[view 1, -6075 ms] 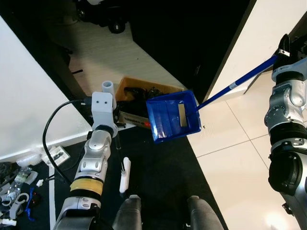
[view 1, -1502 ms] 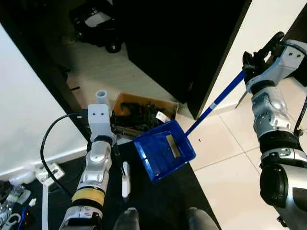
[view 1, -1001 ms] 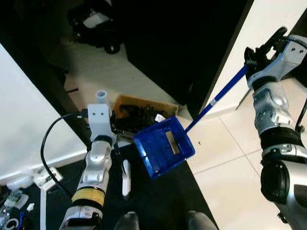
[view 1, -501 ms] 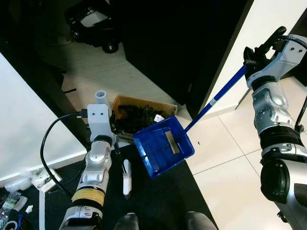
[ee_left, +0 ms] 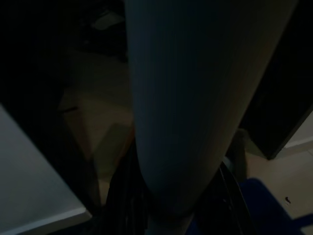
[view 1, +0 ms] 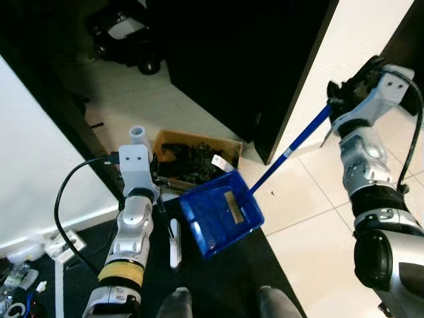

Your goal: Sweep floor

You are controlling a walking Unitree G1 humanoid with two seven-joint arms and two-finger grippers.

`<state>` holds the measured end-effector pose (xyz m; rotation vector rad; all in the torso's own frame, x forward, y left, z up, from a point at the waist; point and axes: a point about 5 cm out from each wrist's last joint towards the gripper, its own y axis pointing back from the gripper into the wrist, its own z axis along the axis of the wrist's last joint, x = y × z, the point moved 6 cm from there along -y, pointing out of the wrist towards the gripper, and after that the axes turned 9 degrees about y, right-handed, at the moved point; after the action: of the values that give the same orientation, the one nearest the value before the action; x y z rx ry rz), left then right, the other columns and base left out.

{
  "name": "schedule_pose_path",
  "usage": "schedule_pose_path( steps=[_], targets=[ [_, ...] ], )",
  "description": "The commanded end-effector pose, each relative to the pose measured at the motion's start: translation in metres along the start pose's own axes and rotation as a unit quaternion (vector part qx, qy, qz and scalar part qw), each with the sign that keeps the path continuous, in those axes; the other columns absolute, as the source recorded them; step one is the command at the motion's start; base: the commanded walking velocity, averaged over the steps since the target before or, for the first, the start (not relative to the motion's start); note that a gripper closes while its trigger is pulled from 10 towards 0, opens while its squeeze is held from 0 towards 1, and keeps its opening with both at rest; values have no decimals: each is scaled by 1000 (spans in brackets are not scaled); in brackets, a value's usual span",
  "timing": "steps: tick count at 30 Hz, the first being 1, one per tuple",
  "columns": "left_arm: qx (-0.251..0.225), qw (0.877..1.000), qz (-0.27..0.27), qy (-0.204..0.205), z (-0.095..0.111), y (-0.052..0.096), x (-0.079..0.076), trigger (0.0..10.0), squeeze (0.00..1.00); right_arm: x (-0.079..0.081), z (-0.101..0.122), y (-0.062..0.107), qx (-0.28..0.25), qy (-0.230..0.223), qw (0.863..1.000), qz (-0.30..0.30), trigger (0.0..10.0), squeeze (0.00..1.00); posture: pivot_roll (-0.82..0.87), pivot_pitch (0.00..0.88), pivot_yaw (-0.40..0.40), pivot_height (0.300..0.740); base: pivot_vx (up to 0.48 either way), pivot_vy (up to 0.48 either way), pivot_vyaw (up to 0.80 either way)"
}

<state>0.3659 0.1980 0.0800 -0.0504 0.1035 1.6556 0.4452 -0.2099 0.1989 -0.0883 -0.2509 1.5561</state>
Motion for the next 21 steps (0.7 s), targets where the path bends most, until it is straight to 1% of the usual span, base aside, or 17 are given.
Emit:
schedule_pose_path(
  steps=[1, 6, 10, 14, 15, 17, 19, 20, 21],
  targets=[
    [1, 1000, -2, 0, -1, 2, -2, 10000, 0, -2, 14, -2, -25, 2, 1000, -2, 10000, 0, 5, 91, -24, 740, 0, 0, 0],
    [1, 1000, -3, -1, -1, 2, -2, 10000, 0, -4, 13, -1, -22, 2, 1000, -4, 10000, 0, 4, 91, -24, 740, 0, 0, 0],
    [3, 1000, -4, 2, -2, 2, -4, 10000, 0, -5, 4, 4, -12, 6, 1000, -4, 10000, 0, 3, 91, -25, 740, 0, 0, 0],
    [8, 1000, -6, 5, -6, 2, -7, 10000, 0, 0, -17, 15, 12, 18, 1000, 4, 10000, 0, 2, 92, -26, 740, 0, 0, 0],
    [8, 1000, -6, 5, -6, 2, -7, 10000, 0, 0, -17, 15, 12, 18, 1000, 4, 10000, 0, 2, 92, -26, 740, 0, 0, 0],
    [9, 1000, -5, 5, -7, 3, -8, 10000, 0, 3, -32, 24, 29, 20, 999, 9, 10000, 0, -2, 94, -27, 740, 0, 0, 0],
    [9, 1000, -5, 5, -7, 3, -8, 10000, 0, 3, -32, 24, 29, 20, 999, 9, 10000, 0, -2, 94, -27, 740, 0, 0, 0],
    [10, 1000, -4, 5, -7, 3, -9, 10000, 0, 5, -38, 27, 36, 20, 999, 10, 10000, 0, -2, 95, -26, 740, 0, 0, 0],
    [12, 1000, -5, 3, -8, 3, -10, 10000, 0, 6, -42, 30, 41, 19, 999, 11, 10000, 0, -2, 95, -26, 740, 0, -480, 0]
  ],
)
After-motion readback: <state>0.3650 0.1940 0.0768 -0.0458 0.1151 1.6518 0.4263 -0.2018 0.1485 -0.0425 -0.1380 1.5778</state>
